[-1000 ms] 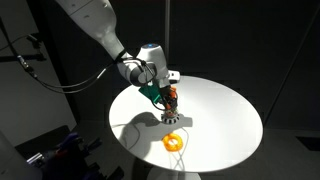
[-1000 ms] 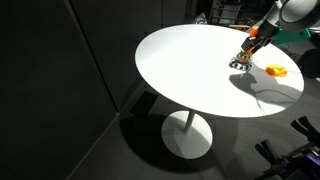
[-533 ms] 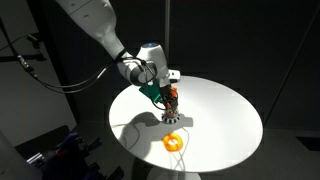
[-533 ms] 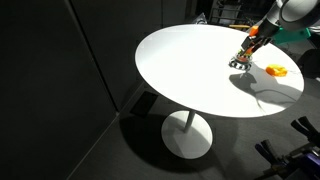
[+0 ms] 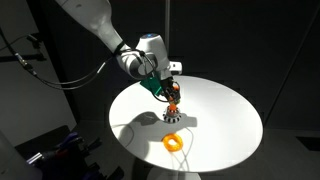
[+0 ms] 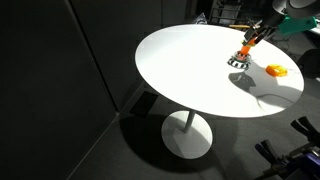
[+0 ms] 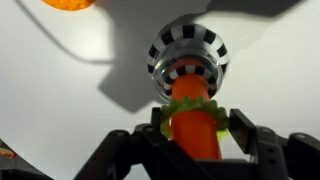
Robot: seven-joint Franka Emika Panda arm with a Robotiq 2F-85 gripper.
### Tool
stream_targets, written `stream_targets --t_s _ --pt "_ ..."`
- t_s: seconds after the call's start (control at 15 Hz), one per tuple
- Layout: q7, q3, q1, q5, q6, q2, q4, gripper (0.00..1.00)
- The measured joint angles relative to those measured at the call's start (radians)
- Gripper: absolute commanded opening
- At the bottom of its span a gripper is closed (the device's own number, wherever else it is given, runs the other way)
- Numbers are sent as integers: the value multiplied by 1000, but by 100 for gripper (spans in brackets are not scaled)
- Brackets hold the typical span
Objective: Move the light green object to the table
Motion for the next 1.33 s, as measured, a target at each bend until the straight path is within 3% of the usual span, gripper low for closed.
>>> stream_targets --t_s 0.53,0.93,1.33 --pt "2 14 3 48 -95 -153 -7 44" --pt "-60 42 5 196 -227 -275 -14 44" --pt "-107 42 12 242 -350 -293 -42 44"
